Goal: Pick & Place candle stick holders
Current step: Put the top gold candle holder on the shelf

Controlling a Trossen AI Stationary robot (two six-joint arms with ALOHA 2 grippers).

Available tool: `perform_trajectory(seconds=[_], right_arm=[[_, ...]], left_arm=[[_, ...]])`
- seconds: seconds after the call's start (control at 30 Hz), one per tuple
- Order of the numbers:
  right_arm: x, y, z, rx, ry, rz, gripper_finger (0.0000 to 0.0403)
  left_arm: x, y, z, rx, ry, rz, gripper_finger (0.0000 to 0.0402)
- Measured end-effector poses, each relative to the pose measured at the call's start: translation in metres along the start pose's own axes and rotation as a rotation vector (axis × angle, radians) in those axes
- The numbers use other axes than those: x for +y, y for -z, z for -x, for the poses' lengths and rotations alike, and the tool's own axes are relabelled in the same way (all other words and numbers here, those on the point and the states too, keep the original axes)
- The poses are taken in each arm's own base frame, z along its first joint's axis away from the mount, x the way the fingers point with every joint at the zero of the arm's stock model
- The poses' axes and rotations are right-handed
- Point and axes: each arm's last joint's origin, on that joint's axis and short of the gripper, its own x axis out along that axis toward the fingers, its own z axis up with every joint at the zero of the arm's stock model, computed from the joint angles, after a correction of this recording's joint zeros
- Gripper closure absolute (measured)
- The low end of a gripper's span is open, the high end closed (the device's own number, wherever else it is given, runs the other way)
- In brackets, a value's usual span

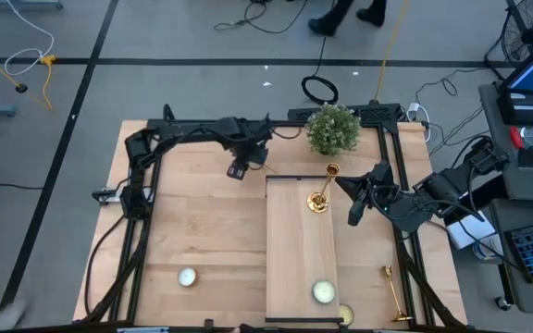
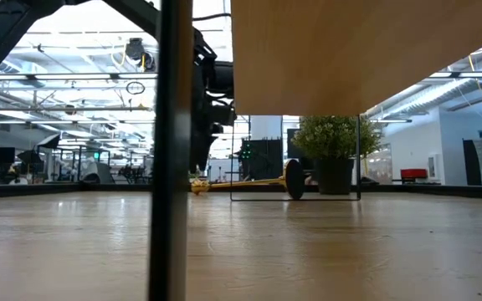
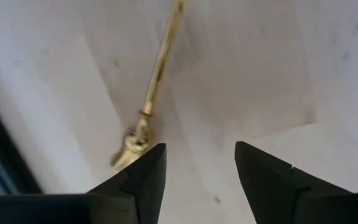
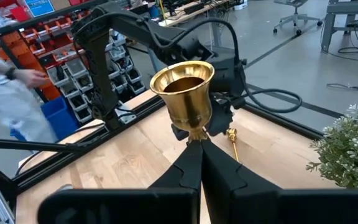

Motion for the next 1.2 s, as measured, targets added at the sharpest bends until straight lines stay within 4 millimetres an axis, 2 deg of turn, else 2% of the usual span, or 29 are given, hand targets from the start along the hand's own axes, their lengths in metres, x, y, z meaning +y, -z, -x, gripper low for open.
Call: perform_trajectory(seconds=[0.4, 0.87, 1.1, 1.2], right_arm=[[0.003, -0.001, -0.001, -0.009, -0.008, -0.022, 0.0403], [0.010, 0.004, -0.006, -0.008, -0.007, -0.018, 0.0403], [0.010, 0.004, -0.006, -0.012, -0.009, -0.025, 0.0403], [0.011, 0.003, -0.006, -0.018, -0.012, -0.035, 0.0403]], left_arm=[[0.004, -0.023, 0.003, -0.161, -0.120, 0.005, 0.0186], [0.014, -0.017, 0.002, -0.212, -0.096, 0.071, 0.0203], [0.014, -0.013, -0.026, -0.150, -0.024, 0.130, 0.0197], [0.013, -0.016, -0.027, -0.154, -0.032, 0.113, 0.0193]])
